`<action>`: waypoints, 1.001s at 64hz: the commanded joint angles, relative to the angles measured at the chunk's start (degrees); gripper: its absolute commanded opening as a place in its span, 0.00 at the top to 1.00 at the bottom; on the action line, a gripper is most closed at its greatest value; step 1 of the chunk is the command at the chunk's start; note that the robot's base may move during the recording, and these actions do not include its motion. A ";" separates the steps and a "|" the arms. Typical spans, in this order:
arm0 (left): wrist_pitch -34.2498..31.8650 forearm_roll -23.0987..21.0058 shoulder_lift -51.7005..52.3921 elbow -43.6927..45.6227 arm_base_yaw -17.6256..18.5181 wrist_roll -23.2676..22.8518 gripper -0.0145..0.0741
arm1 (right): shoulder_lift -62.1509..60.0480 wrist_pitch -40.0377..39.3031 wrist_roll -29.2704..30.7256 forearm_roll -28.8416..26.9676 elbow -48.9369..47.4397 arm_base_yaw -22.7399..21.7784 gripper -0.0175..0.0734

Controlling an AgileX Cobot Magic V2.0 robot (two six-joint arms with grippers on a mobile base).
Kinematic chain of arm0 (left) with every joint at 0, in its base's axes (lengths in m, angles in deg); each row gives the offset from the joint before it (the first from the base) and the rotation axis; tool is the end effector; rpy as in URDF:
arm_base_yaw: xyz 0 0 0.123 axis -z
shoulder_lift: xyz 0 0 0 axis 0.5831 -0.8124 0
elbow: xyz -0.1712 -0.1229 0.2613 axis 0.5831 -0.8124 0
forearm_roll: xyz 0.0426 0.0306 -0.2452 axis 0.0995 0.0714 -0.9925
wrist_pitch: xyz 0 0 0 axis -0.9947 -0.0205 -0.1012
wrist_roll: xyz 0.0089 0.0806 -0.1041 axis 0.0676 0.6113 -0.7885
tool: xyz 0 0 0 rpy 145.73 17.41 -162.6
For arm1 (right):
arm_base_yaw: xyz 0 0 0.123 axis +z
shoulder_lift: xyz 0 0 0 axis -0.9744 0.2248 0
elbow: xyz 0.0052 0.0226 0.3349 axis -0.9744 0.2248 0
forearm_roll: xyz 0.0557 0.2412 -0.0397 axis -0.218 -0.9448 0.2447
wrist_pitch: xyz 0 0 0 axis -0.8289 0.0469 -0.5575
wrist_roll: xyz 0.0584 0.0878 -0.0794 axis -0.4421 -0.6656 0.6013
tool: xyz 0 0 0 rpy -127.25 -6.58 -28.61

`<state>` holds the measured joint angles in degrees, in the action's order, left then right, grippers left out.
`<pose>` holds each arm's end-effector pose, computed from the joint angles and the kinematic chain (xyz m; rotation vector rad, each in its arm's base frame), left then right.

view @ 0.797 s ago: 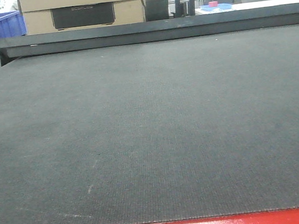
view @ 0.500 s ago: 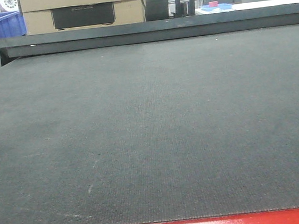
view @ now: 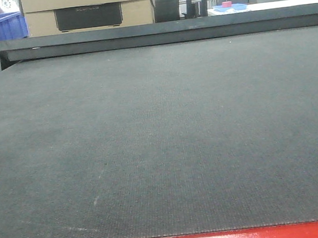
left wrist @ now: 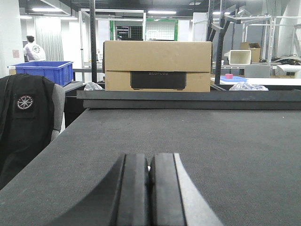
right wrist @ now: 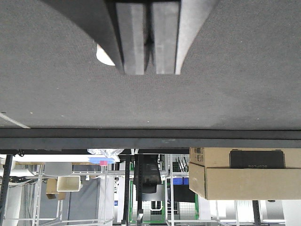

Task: Place valve from conveyor to right shelf box
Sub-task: 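Lower both open grippers toward the two silver valves on the belt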

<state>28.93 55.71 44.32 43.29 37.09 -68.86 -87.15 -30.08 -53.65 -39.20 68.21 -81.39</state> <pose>0.0441 -0.0011 0.2262 0.0358 1.4079 0.0010 0.0449 -0.0036 0.2184 0.1053 1.4695 -0.0097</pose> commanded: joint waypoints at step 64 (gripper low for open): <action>51.81 -1.39 -58.17 60.19 -0.15 -0.44 0.96 | 47.20 50.45 0.12 -1.56 -54.03 0.04 0.99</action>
<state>78.04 55.71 -7.47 99.13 37.09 -68.97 -46.44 13.24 -53.65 -41.18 18.70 -81.39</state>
